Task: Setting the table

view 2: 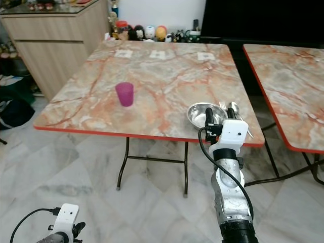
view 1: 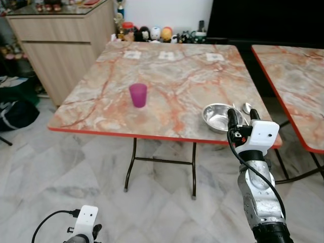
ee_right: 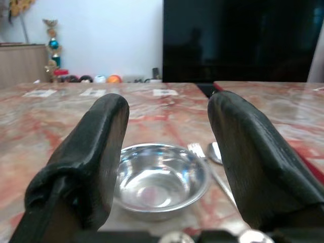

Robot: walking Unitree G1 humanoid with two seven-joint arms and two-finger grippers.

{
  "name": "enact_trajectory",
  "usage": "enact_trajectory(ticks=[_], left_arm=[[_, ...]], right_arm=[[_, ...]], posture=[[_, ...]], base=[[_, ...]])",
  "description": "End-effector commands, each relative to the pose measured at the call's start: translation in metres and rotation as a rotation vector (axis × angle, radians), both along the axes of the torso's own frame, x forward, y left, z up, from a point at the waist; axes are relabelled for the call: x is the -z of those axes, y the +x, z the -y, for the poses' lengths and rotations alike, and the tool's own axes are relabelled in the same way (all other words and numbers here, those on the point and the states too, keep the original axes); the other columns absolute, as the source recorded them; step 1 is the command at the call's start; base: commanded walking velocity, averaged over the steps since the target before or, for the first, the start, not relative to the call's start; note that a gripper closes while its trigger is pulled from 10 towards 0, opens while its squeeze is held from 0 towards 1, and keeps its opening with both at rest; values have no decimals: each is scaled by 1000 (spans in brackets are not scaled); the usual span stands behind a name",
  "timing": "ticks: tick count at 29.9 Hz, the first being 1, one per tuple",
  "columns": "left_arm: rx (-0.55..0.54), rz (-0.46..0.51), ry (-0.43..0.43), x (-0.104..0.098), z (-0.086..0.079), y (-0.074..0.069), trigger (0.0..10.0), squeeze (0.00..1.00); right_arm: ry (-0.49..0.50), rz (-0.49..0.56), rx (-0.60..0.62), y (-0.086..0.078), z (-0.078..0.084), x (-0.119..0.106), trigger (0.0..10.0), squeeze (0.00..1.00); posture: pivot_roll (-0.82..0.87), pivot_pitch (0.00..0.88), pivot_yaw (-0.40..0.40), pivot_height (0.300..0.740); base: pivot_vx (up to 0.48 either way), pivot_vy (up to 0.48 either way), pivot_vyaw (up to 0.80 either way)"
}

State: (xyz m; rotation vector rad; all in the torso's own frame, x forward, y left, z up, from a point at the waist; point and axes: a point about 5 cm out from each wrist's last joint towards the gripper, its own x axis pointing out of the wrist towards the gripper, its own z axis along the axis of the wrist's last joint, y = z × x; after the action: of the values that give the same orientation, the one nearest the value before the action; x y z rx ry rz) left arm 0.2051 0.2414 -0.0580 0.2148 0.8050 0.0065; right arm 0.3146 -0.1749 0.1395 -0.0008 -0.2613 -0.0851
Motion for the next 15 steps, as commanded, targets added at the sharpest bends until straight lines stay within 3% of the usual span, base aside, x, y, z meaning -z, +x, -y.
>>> enact_trajectory(ticks=[1, 10, 15], left_arm=[[17, -5, -3, 1, 4, 0, 10000, 0], [20, -7, -16, 1, 5, 0, 10000, 0], [17, -7, -18, 1, 4, 0, 10000, 0]], right_arm=[[4, 5, 11, 1, 3, -2, 10000, 0], [3, 2, 3, 1, 2, -1, 10000, 0], [5, 0, 0, 1, 1, -1, 10000, 0]], posture=[[45, 0, 16, 740], [45, 0, 16, 740], [45, 0, 16, 740]], base=[[0, 0, 0], [0, 0, 0], [262, 0, 0]])
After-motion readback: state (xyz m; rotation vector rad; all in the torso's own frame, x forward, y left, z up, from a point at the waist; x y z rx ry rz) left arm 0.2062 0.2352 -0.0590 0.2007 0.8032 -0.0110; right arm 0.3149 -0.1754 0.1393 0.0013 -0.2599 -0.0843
